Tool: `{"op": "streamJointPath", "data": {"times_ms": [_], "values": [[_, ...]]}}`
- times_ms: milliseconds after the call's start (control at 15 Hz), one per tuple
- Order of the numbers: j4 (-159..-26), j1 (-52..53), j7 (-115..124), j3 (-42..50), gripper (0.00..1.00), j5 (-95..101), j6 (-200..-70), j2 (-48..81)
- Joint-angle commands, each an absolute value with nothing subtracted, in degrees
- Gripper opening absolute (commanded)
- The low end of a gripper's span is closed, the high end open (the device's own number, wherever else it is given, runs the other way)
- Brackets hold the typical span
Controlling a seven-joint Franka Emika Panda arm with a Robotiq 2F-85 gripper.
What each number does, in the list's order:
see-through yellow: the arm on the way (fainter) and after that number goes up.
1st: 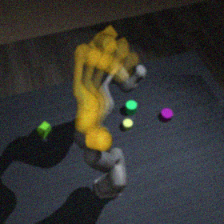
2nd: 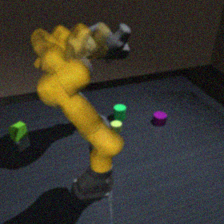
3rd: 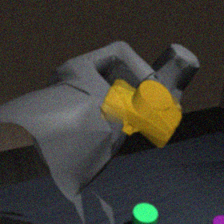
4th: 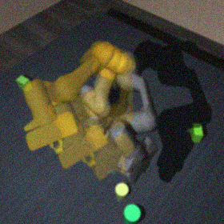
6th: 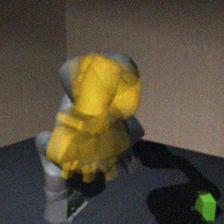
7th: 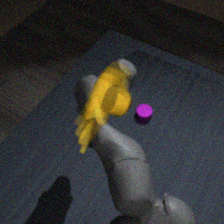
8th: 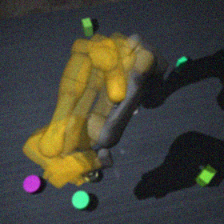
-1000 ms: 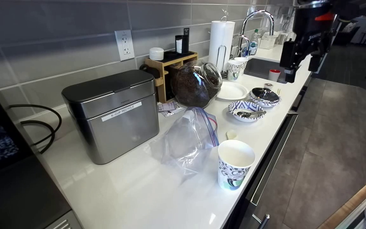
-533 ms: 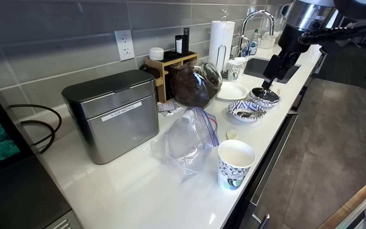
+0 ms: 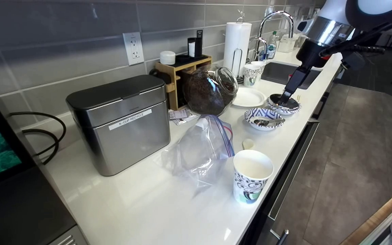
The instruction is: Place the spoon in the coffee container
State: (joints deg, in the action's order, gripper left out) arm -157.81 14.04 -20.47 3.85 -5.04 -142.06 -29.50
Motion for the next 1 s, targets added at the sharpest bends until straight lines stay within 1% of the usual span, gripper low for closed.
{"op": "streamJointPath", "data": {"times_ms": [0, 133, 600, 933], "values": [[-157.69, 13.68, -20.79, 3.32, 1.0, -5.46, -141.84, -29.42], [-157.63, 14.04, -23.1, 3.5, 1.0, -4.44, -142.77, -28.85], [-157.59, 15.55, -41.81, 9.11, 1.0, -4.93, -147.73, -23.64], [-157.2, 13.86, -47.81, 9.34, 1.0, -4.96, -147.35, -18.34]]}}
